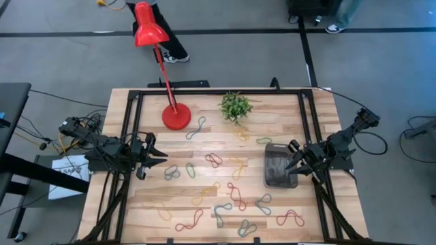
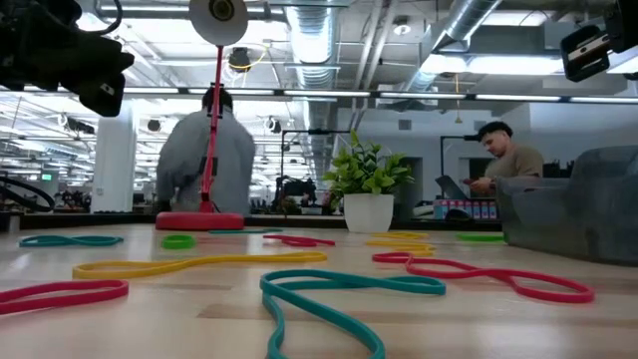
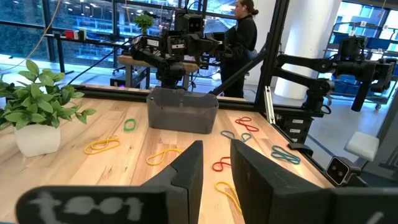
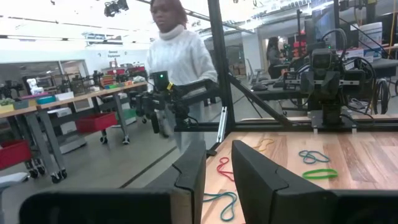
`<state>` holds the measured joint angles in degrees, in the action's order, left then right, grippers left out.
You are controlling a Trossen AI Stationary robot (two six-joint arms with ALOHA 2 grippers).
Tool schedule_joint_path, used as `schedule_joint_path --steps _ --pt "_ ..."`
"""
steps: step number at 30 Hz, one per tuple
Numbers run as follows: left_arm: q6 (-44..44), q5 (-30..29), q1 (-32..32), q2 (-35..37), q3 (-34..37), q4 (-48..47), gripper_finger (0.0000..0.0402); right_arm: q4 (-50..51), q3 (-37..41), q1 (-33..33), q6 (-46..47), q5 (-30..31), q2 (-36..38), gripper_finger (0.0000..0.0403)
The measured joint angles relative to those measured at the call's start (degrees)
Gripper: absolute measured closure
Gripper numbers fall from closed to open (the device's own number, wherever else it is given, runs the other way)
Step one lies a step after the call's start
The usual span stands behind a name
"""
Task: Pick and place items into bin
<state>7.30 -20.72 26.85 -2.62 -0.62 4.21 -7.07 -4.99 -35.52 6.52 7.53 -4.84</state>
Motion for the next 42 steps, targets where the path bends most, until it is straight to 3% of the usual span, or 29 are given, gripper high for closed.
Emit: schedule_joint_path --steps 20,28,35,42 --pt "-0.12 -0.03 0.01 -0.01 0.01 0.00 0.0331 0.02 0.00 0.01 0.00 0.00 -0.01 0.0332" --pt "0.70 -3.80 0.00 0.00 -0.60 2.48 0.0331 0.00 -0.02 0.00 0.00 0.00 -0.02 0.0332" --pt "-6.16 -3.31 0.04 -0.04 -6.02 2.77 0.0331 0.02 -0.02 0.00 0.00 -0.02 0.00 0.0332" --pt "-16.10 -0.61 0.07 -0.85 -17.78 3.07 0.0331 0.01 -0.01 0.00 0.00 -0.01 -0.01 0.0332"
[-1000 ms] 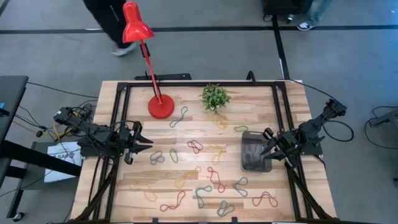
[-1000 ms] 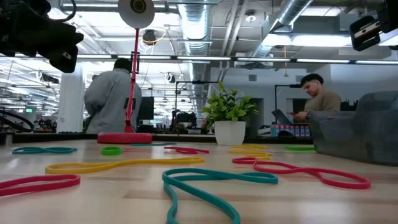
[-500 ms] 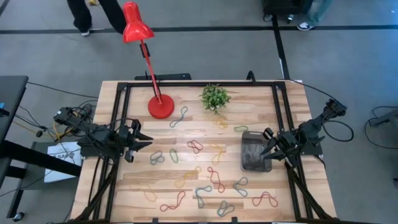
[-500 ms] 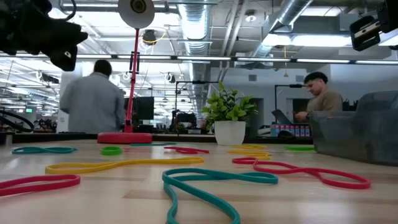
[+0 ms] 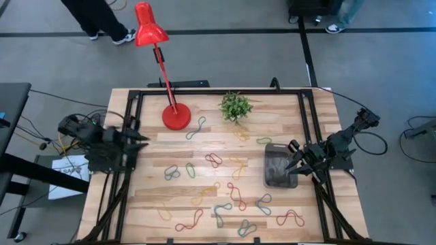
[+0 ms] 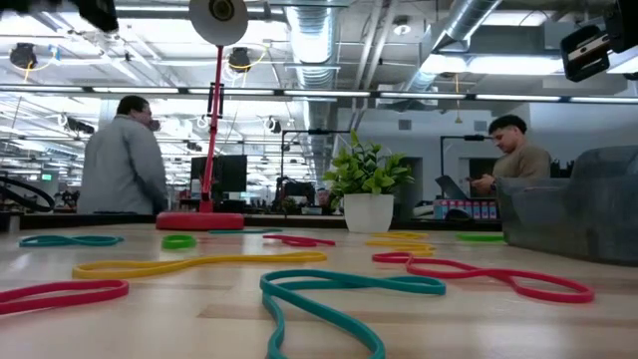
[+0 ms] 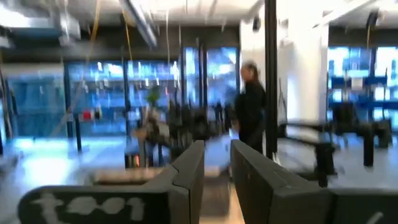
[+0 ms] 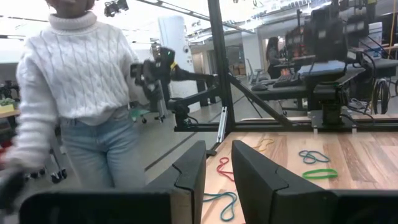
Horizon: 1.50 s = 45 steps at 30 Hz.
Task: Pick and place items into bin
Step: Put the green rubber band into the black bin
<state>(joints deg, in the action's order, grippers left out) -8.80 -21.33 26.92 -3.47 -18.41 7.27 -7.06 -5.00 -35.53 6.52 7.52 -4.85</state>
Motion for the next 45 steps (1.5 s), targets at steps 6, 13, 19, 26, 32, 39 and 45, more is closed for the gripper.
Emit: schedule_joint_path --steps 6,13,19,26,32,39,45 --pt "-3.88 -9.33 0.00 -5.12 -14.22 -2.47 0.0331 0.00 0.00 0.00 0.00 -0.01 0.00 0.0332" --pt "-0.04 -14.55 -0.02 -11.14 -27.39 -7.29 0.0331 0.01 0.01 0.00 0.00 -0.02 -0.02 0.0332" --pt "5.38 -14.61 -0.02 -11.81 -29.47 -8.40 0.0331 -0.01 -0.02 0.00 -0.08 0.01 0.00 0.0332" --pt "3.99 -14.91 -0.02 -11.56 -29.47 -9.23 0.0331 -5.89 -0.02 0.02 -10.71 0.03 -0.02 0.0332" --pt "5.40 -14.98 -0.02 -11.56 -29.47 -11.08 0.0331 -21.27 -0.02 0.01 -25.63 0.03 0.01 0.0332" --pt "9.72 -13.71 -0.02 -11.56 -29.47 -12.95 0.0331 -34.11 -0.06 -0.02 -13.87 0.05 0.05 0.0332" --pt "14.39 -9.81 0.02 -11.67 -29.45 -11.92 0.0331 -40.52 -0.08 1.38 -21.94 1.45 0.04 0.0332"
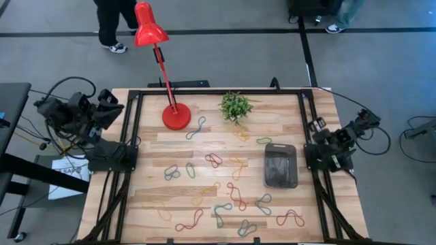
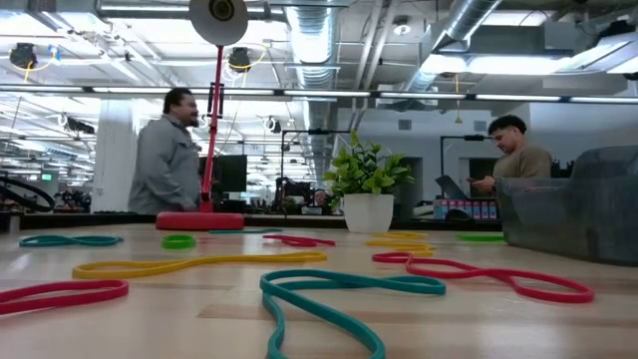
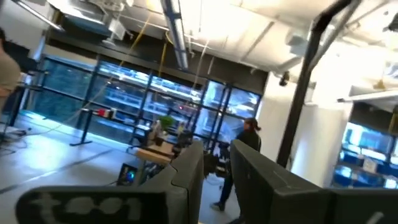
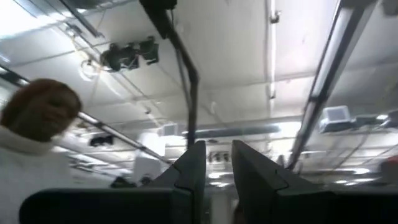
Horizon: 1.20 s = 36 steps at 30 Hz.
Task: Pick and place items into bin
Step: Put the green rubber band into the black bin
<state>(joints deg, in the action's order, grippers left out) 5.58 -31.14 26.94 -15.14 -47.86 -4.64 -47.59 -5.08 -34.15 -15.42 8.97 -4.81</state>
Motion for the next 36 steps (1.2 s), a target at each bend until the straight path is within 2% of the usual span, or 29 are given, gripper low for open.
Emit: schedule_joint_path --steps 4,10,14,19,25,28,32,36 --pt "3.53 -1.13 0.00 0.02 0.00 0.39 0.0331 -2.26 -0.65 1.54 -4.28 6.83 -0.03 0.0332" --pt "-0.53 -1.16 -0.02 0.00 0.00 -1.72 0.0331 -2.36 -2.21 4.42 -13.24 26.18 -0.04 0.0332" --pt "-0.44 -1.07 -0.02 0.06 0.00 -5.38 0.0331 -2.19 -2.25 6.07 -12.35 31.93 -0.04 0.0332" --pt "0.08 2.19 -0.02 0.10 0.08 -7.96 0.0331 -2.17 -2.25 7.04 -6.31 31.67 -0.04 0.0332" --pt "2.25 1.95 -0.03 -0.62 0.28 -7.71 0.0331 -2.07 -2.25 7.30 -5.65 32.96 -0.04 0.0332" --pt "3.50 -1.06 -0.04 -1.41 0.28 -7.68 0.0331 -2.61 -2.25 7.30 -5.64 33.63 -0.04 0.0332" --pt "7.41 -6.94 -0.04 -3.53 0.27 -7.40 0.0331 -1.58 -2.56 7.30 0.50 33.90 -0.62 0.0332" --pt "8.61 -8.22 -0.04 -6.24 -1.16 -7.34 0.0331 2.90 -8.90 7.06 0.90 32.72 -5.67 0.0332"
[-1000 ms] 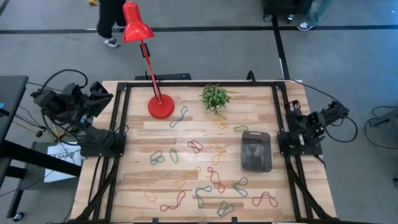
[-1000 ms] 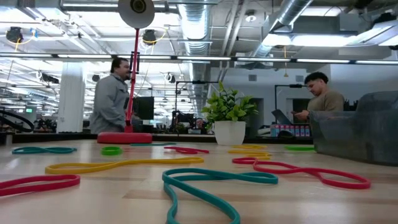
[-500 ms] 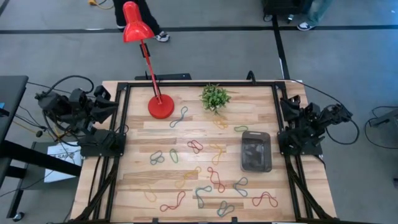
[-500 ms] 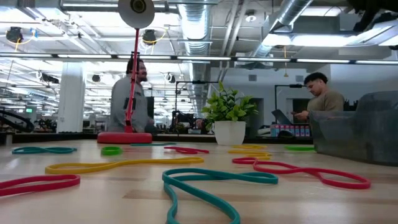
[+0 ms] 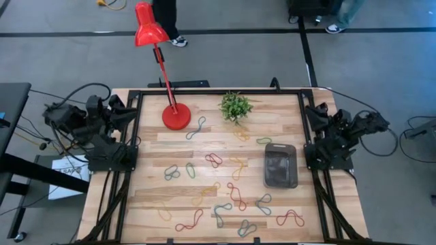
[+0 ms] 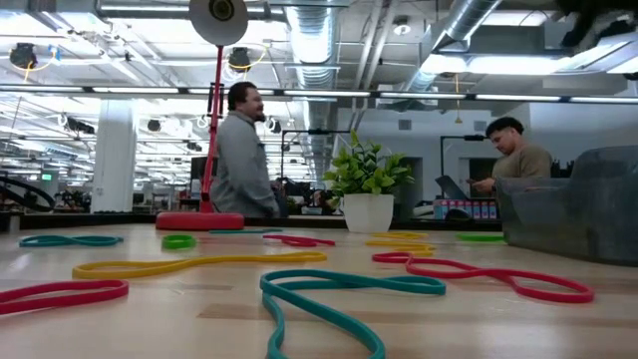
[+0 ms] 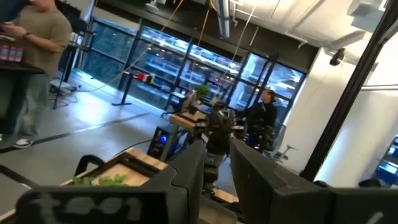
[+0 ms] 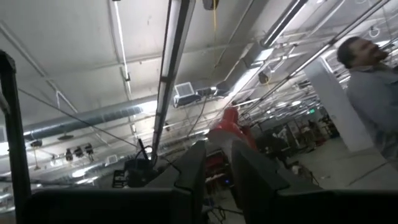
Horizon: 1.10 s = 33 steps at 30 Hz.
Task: Pick and place items into bin
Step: Put the green rubber band into the black bin
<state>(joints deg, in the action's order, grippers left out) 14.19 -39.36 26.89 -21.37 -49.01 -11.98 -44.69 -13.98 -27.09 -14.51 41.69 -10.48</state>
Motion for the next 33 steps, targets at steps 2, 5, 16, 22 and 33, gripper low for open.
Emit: schedule_joint_path --steps 2,5,16,22,33 --pt "0.01 0.01 0.00 -1.90 -1.60 0.03 0.0331 4.76 -6.39 -0.41 0.01 -0.10 -4.53 0.0332" --pt "-1.05 -0.06 0.00 -5.66 -5.26 -0.77 0.0331 16.57 -18.81 -1.02 0.02 0.09 -13.75 0.0332" --pt "-2.22 0.46 0.00 -23.44 -16.59 -19.19 0.0331 65.18 -58.17 -0.30 12.06 1.34 -45.29 0.0332" --pt "-10.37 -5.15 -0.07 -30.54 -16.68 -19.50 0.0331 66.23 -63.85 2.77 5.91 1.91 -55.78 0.0332" --pt "-14.32 -11.74 -0.16 -41.52 -16.68 -21.60 0.0331 66.75 -64.19 7.90 6.35 -0.74 -69.25 0.0332"
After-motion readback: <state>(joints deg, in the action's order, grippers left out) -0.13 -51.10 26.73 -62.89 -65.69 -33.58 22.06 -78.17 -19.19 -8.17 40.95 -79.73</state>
